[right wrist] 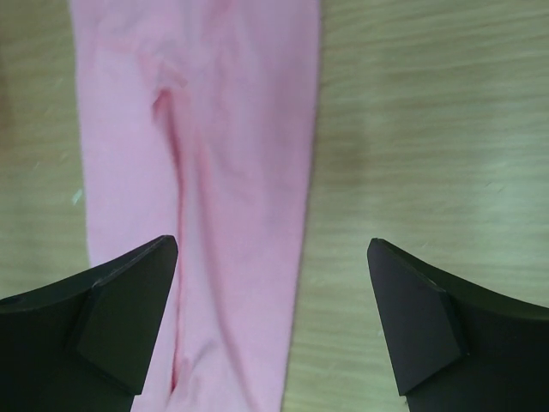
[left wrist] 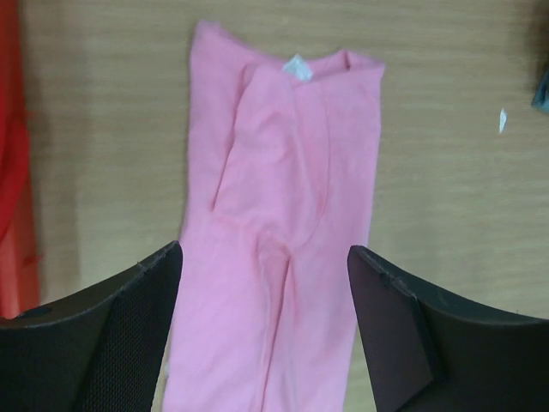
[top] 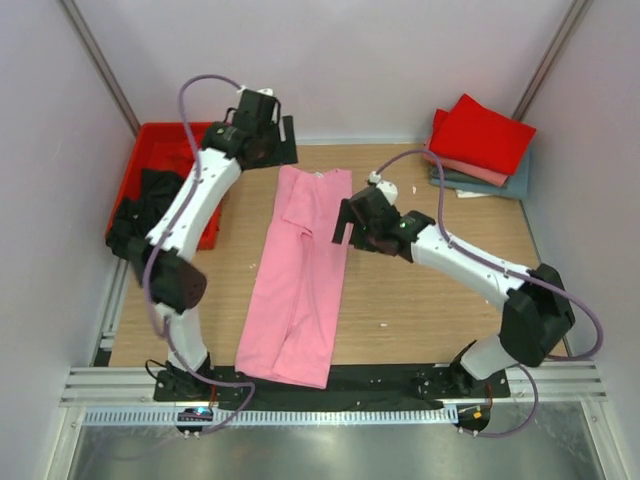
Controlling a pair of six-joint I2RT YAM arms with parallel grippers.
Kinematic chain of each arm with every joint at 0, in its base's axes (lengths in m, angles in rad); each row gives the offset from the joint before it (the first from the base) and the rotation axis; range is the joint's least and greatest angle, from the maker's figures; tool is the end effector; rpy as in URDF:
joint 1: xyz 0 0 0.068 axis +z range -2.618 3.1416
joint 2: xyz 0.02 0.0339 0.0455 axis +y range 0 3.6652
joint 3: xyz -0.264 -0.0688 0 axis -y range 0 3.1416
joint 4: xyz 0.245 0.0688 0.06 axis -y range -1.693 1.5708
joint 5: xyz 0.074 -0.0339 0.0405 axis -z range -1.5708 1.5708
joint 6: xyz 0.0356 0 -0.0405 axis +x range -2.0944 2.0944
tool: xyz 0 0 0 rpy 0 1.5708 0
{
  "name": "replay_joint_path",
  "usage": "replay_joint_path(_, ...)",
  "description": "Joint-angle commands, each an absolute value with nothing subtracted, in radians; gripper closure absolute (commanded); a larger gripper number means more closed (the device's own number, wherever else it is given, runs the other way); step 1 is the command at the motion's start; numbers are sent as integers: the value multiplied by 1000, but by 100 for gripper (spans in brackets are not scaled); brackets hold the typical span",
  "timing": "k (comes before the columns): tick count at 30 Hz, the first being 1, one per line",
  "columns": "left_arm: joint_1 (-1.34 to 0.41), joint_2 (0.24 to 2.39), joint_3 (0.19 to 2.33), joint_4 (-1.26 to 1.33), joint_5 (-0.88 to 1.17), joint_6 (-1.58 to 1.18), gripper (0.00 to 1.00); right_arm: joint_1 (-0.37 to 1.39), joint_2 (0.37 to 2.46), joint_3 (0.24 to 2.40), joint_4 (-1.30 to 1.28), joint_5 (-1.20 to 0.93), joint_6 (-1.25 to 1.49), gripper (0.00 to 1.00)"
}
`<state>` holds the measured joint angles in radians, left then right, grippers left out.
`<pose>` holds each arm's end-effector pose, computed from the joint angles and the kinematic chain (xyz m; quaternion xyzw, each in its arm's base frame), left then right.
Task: Fold and stack the t-shirts
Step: Fold the tshirt
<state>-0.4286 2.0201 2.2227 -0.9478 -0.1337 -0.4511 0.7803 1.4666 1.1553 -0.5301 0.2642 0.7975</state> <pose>0.4048 -0.1798 0.3853 -0.0371 0.9136 -0.1151 0.3882 0.2314 0.2160 0.2773 0.0549 0.9257 0.1642 0.3364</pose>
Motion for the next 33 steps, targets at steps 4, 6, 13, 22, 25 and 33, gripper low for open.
replay_joint_path(4,-442,1385,1593,-968,-158,-456,21,516,1705,1351,-428,140,589,7)
replay_joint_path(6,-443,1252,1409,-954,-184,-468,21,476,1797,1426,-417,76,578,13)
replay_joint_path(13,-443,816,1103,-969,-140,-558,22,407,2222,1901,-517,-20,563,20)
replay_joint_path(22,-443,657,1062,-1037,-238,-502,20,400,2430,2048,-522,-24,578,59)
replay_joint_path(25,-443,615,1039,-983,-250,-482,20,399,2514,2167,-560,-25,555,69)
replay_joint_path(33,-443,454,890,-825,-310,-497,19,338,2674,2431,-542,-43,535,89)
